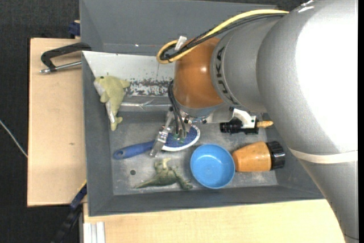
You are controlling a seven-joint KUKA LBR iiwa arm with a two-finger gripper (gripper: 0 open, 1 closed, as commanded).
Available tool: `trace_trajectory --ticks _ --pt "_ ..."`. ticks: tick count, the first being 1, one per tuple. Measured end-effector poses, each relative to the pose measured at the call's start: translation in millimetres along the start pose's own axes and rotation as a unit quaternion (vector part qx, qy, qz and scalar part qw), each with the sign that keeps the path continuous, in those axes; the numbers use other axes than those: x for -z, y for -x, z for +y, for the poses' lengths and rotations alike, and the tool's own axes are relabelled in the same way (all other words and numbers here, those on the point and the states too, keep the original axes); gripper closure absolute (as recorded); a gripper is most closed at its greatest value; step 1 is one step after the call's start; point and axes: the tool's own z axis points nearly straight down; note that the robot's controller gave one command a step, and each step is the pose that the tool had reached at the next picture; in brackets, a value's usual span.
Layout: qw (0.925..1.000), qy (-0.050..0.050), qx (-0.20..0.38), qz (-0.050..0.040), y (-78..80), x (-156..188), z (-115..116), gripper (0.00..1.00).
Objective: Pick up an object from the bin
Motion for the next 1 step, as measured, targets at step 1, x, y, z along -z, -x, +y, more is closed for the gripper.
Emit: trace_trajectory --ticks 1 --pt "1.0 0.0 0.0 0.0001 0.6 1.5 1.1 0.0"
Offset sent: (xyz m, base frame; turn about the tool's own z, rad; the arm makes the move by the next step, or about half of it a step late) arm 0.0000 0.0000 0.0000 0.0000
